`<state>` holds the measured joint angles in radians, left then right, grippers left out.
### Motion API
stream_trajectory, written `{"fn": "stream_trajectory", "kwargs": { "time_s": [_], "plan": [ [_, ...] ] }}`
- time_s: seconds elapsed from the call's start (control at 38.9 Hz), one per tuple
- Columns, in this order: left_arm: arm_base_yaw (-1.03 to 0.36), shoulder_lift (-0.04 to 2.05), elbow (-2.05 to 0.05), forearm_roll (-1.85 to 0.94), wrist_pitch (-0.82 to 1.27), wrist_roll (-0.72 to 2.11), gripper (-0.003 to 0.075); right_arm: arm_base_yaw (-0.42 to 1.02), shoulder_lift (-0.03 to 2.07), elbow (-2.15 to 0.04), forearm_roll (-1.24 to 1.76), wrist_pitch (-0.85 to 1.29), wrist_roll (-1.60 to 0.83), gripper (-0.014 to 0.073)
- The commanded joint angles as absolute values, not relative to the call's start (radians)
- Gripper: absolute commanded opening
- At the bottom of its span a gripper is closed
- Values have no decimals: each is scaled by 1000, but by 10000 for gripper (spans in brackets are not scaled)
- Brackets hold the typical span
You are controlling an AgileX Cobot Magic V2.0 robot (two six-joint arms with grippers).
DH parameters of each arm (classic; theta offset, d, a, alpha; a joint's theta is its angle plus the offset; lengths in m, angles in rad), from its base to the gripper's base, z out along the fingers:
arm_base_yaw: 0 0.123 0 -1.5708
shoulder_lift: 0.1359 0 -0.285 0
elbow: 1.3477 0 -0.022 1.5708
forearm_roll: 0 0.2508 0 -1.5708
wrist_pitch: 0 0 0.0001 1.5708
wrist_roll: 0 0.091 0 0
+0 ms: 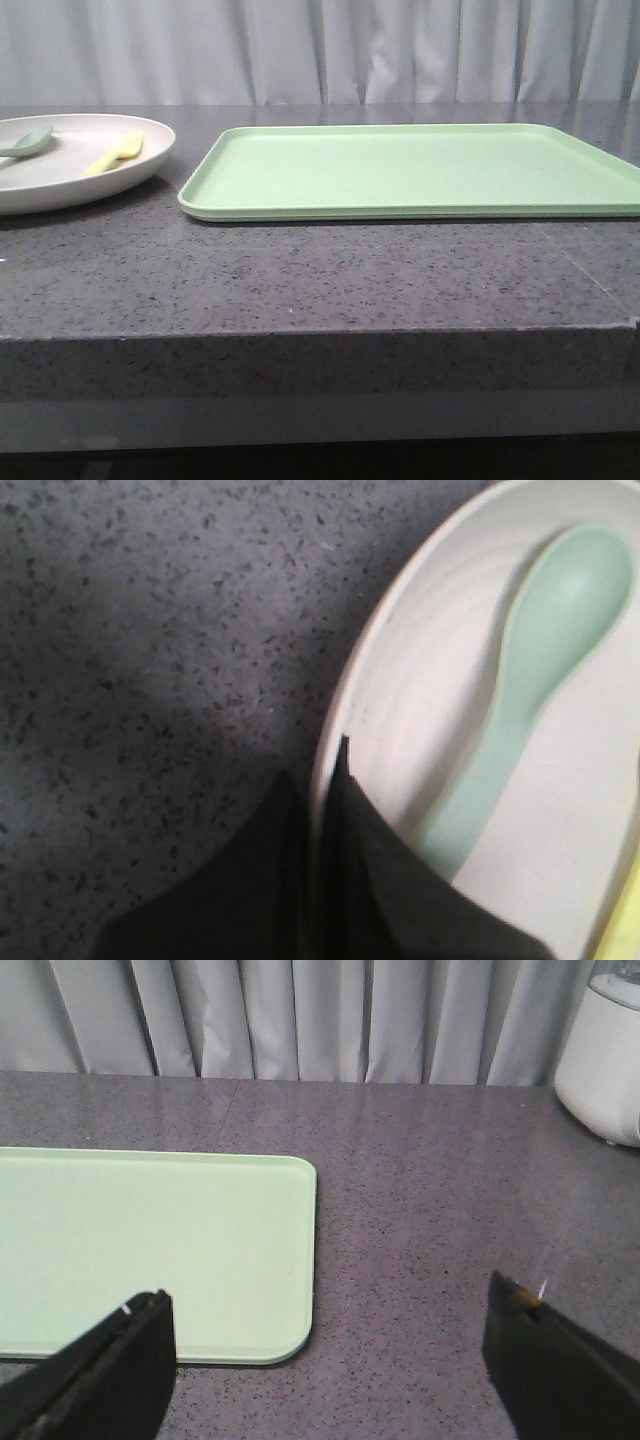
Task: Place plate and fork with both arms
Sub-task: 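Grasp the rim of the cream plate with the left gripper, then lift the plate with the left gripper and carry it over the tray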
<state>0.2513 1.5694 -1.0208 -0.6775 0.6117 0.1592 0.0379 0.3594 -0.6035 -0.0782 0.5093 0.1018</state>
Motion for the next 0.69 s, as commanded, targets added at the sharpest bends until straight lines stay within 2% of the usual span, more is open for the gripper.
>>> {"fn": "stream_trajectory", "kwargs": {
  "time_s": [0.0,0.41,0.67],
  "plan": [
    [251,1534,-1052,-702,585,162,-18,31,375,-640,-92,439,96,643],
    [216,1484,-1063,-756,592,162,-18,31,375,-640,-90,439,96,643],
    [17,1484,-1131,-817,545,144,-18,31,375,-640,-74,439,96,643]
  ]
}}
